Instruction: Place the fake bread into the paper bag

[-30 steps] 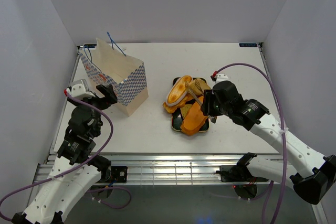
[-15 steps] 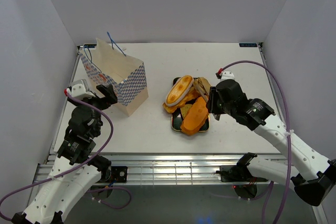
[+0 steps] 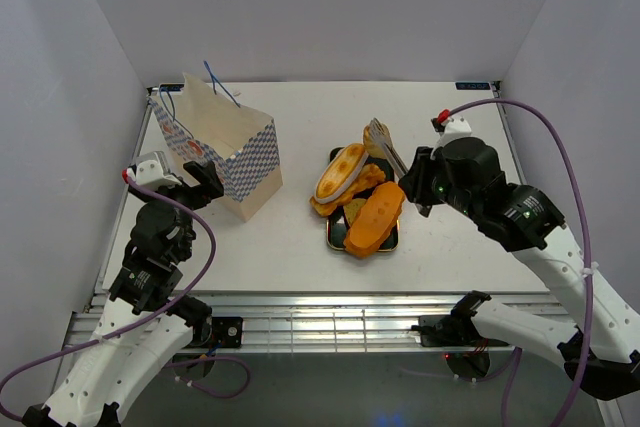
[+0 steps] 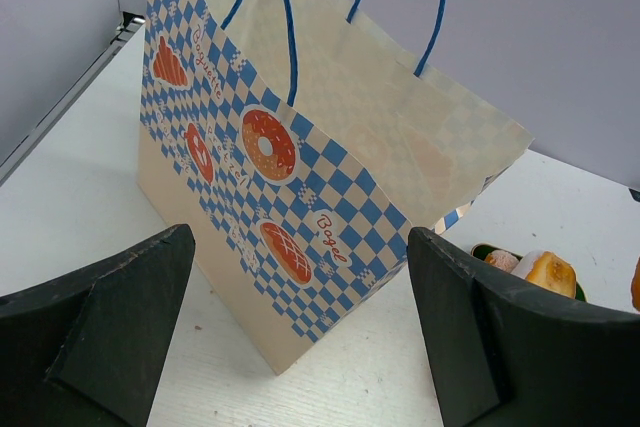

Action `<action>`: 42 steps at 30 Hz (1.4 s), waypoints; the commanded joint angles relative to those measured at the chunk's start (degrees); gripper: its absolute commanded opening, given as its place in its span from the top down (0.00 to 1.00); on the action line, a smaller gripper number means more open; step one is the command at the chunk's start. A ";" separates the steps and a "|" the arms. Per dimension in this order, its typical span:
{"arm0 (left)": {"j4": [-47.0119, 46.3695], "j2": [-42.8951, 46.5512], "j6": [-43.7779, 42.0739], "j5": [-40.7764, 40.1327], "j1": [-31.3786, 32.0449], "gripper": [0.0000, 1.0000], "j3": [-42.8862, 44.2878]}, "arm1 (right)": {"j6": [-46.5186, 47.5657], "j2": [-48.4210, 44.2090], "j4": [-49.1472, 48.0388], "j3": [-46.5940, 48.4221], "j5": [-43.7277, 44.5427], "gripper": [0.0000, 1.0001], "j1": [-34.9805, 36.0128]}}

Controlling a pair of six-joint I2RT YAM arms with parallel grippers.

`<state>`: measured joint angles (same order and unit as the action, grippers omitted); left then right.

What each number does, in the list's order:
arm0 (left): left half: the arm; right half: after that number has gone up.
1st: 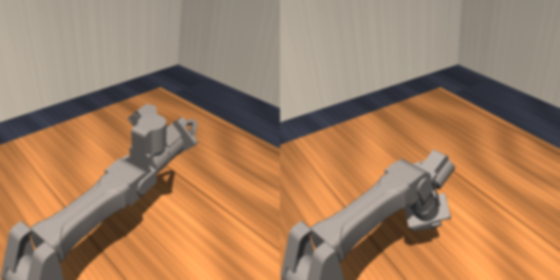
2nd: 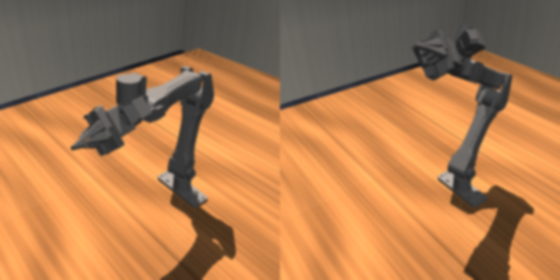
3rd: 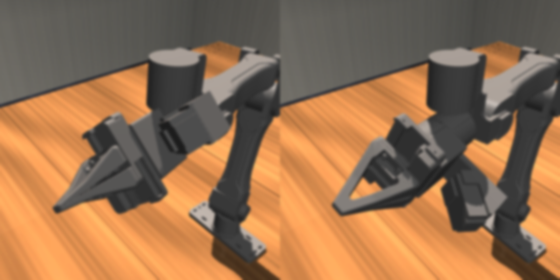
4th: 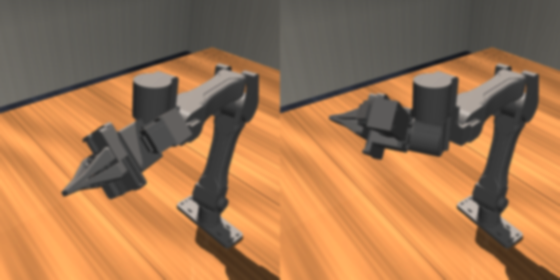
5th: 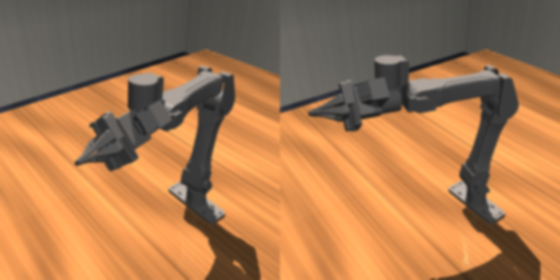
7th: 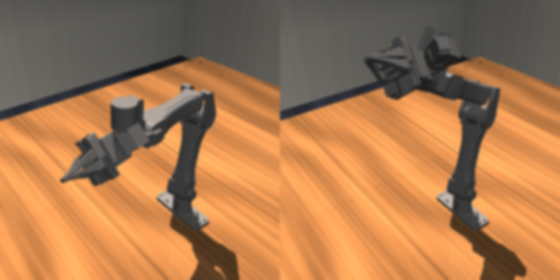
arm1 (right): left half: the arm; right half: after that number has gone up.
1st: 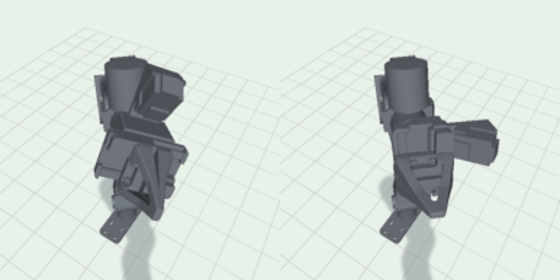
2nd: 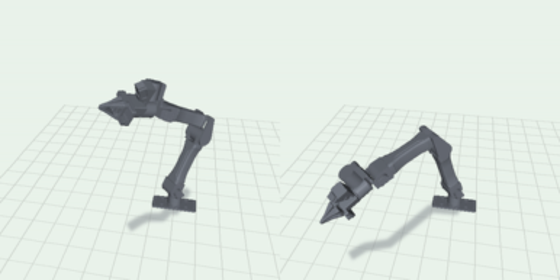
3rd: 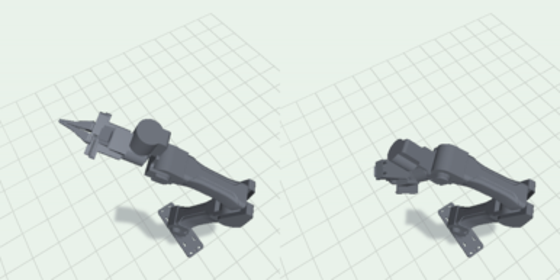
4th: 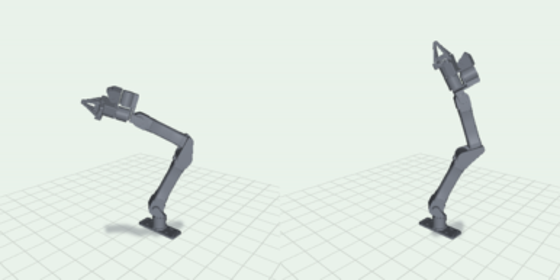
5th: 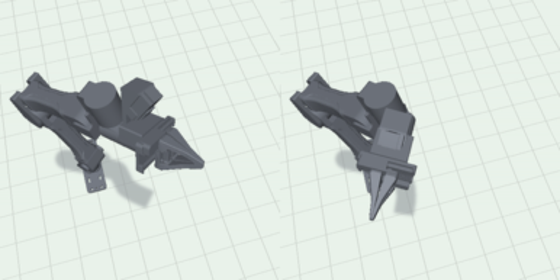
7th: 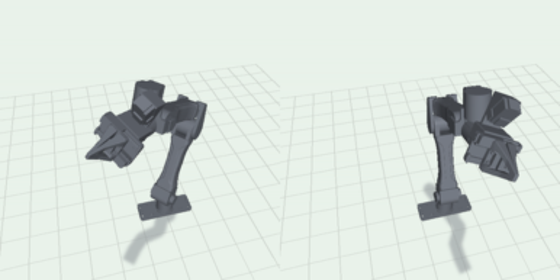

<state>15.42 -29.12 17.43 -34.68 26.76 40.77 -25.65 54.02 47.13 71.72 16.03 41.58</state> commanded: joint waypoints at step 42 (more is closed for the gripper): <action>-0.22 -0.14 -0.56 -2.06 0.48 0.02 0.27 | 4.29 25.25 -31.93 24.09 -34.93 0.85 7.37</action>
<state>15.40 -28.95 17.41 -36.67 26.92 40.75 -22.04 78.76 20.75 96.82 -19.62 48.77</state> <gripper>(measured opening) 0.976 0.304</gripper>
